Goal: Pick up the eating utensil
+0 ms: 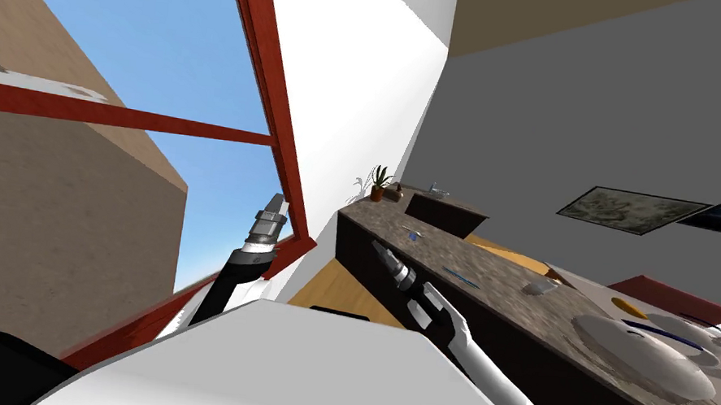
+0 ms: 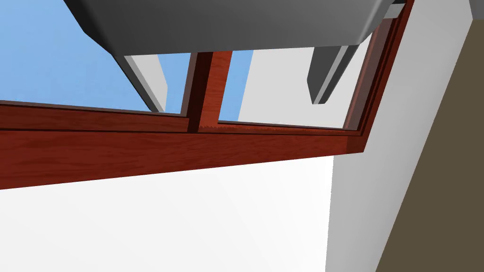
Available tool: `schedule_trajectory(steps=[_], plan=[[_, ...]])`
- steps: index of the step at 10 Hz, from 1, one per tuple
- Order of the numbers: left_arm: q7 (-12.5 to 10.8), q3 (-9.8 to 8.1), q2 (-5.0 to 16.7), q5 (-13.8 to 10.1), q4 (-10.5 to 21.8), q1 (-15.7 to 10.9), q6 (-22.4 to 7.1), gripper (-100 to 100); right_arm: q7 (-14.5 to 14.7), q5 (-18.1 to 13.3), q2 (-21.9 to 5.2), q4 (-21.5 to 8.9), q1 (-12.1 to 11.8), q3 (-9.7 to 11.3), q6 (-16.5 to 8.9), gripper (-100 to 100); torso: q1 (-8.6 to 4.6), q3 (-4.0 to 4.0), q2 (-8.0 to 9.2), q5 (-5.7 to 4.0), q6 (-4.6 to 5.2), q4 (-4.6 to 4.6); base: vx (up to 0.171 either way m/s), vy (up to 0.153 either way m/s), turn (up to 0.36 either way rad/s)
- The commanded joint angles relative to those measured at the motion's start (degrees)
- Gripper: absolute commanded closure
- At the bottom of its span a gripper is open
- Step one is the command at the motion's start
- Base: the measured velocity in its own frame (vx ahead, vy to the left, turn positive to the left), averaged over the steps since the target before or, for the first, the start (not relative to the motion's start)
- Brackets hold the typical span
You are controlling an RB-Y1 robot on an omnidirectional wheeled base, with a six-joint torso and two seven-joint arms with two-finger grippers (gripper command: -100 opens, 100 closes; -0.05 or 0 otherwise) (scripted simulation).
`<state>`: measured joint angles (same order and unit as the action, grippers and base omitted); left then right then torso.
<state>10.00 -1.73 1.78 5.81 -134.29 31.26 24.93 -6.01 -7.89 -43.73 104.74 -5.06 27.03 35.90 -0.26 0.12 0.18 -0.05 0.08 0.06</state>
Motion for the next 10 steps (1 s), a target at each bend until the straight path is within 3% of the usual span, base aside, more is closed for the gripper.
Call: schedule_trajectory(steps=[1, 4, 5, 6, 7, 8, 9, 10], plan=[[0.0, 0.00, 0.0, 0.0, 0.0, 0.0, 0.0, 0, -0.6, -0.9, -2.9, -2.7, 1.8, 2.1, 0.7, -100, 0.00, 0.00, 0.00, 0.00, 0.00, 0.00, -0.058, -0.014, 0.304], [0.0, 0.00, 0.0, 0.0, 0.0, 0.0, 0.0, 0, -1.1, -1.7, -7.7, -5.3, 3.4, 3.9, 1.2, -100, -0.06, -0.05, -0.08, -0.01, -0.06, -0.02, -0.038, -0.022, 0.190], [0.0, 0.00, 0.0, 0.0, 0.0, 0.0, 0.0, 0, -1.7, -2.5, -9.3, -7.7, 4.8, 5.6, 1.7, -100, -0.08, -0.06, -0.11, -0.02, 0.01, -0.02, -0.049, -0.022, 0.308], [0.0, 0.00, 0.0, 0.0, 0.0, 0.0, 0.0, 0, -1.7, -2.5, -10.9, -7.9, 4.8, 5.6, 1.7, -100, -0.07, -0.05, -0.08, -0.02, -0.05, -0.02, -0.036, -0.023, 0.143], [0.0, -0.01, 0.0, 0.0, 0.0, 0.0, 0.0, 0, -2.3, -3.3, -12.7, -10.5, 6.2, 7.3, 2.2, -100, -0.09, -0.05, -0.10, -0.02, 0.03, -0.02, -0.025, -0.026, 0.248], [0.0, 0.00, 0.0, 0.0, 0.0, 0.0, 0.0, 0, -2.3, -3.3, -14.0, -10.5, 6.2, 7.3, 2.2, -100, -0.10, -0.09, -0.15, -0.03, -0.04, -0.03, -0.019, -0.030, 0.166], [0.0, -0.01, 0.0, 0.0, 0.0, 0.0, 0.0, 0, -2.8, -4.1, -15.8, -13.1, 7.4, 9.0, 2.5, -100, -0.11, -0.09, -0.16, -0.03, 0.02, -0.03, -0.017, -0.035, 0.272], [0.0, 0.00, 0.0, 0.0, 0.0, 0.0, 0.0, 0, -2.8, -4.1, -17.2, -13.1, 7.4, 9.0, 2.5, -100, -0.13, -0.10, -0.18, -0.03, -0.03, -0.04, -0.013, -0.038, 0.146]])
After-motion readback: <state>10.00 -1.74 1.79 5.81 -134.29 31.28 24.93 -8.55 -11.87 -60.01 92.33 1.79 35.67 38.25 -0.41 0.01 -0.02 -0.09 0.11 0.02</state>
